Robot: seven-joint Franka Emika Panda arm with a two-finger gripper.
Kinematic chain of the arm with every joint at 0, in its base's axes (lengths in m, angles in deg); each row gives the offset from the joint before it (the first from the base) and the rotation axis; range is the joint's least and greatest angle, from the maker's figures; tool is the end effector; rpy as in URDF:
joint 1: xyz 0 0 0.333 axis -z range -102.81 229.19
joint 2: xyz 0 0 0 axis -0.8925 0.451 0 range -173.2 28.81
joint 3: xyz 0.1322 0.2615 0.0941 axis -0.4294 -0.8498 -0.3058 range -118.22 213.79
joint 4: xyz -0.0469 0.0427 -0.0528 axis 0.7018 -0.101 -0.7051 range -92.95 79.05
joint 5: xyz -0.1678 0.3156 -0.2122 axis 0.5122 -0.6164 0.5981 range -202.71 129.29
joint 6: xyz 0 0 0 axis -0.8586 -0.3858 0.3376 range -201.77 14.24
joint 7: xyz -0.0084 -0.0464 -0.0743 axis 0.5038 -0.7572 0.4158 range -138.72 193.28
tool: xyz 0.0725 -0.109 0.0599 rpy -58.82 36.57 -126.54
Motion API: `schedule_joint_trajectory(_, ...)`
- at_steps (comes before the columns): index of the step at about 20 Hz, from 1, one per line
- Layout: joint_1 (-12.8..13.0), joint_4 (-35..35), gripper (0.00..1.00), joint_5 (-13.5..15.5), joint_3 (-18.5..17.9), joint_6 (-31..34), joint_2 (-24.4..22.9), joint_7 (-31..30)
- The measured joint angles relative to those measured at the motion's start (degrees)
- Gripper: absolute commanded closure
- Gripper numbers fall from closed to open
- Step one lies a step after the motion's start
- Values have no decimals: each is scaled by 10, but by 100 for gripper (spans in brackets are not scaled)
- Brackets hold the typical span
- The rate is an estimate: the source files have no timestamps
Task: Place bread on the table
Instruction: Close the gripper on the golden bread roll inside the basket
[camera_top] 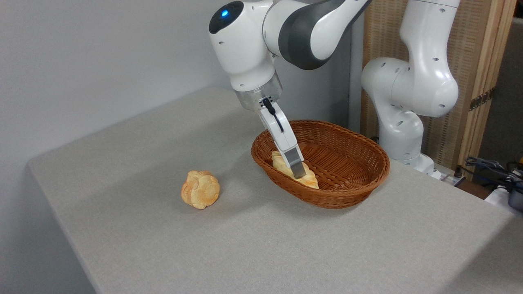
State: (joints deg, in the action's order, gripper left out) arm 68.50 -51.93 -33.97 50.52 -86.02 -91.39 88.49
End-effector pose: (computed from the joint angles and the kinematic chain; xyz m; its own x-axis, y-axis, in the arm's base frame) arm 0.4181 -0.0649 0.3847 0.3558 -0.9277 -0.1132 -0.8897 -0.3733 0.2628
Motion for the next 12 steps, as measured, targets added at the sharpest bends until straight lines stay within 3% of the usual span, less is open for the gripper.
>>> schedule_joint_trajectory(3,5,-1,29,-1,1,-6,4,0)
schedule_joint_trajectory(6,12,-5,41,-4,4,-13,9,0)
schedule_joint_trajectory(9,16,-13,72,-6,5,-26,11,0)
schedule_joint_trajectory(12,17,-14,88,-6,5,-27,11,0)
